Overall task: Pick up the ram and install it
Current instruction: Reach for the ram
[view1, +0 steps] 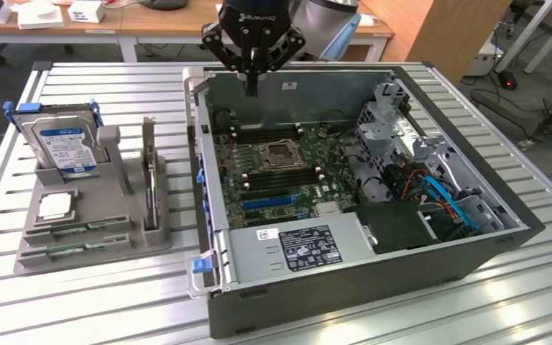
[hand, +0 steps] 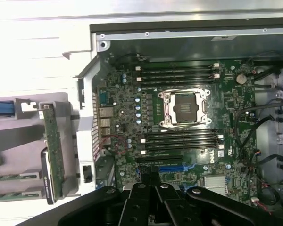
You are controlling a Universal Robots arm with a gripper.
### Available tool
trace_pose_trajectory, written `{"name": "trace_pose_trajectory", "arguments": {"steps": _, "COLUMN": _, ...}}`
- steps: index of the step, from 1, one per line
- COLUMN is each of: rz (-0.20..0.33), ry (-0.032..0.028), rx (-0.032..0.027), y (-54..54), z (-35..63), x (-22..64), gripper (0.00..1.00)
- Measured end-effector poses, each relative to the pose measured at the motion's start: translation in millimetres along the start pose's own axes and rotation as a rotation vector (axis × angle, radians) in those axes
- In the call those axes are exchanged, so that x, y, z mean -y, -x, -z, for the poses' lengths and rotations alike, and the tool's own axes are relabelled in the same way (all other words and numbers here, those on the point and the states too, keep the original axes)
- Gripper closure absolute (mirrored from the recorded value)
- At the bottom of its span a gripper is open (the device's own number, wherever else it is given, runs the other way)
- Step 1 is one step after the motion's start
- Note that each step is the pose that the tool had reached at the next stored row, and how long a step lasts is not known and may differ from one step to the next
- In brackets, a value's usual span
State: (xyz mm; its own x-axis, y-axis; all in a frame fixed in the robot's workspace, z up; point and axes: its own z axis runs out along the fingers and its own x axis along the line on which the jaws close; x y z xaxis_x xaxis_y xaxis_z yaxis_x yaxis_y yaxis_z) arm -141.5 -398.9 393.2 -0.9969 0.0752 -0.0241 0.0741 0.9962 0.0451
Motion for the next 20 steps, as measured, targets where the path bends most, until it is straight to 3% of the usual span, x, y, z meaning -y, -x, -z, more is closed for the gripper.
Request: {"name": "trace_pose_trajectory", "arguments": {"steps": 20, "rz": 0.0, "ry": 0.0002, "rx": 0.0023, "y": -40.7, "z": 1.1, "x": 3.0, "gripper": 0.91}}
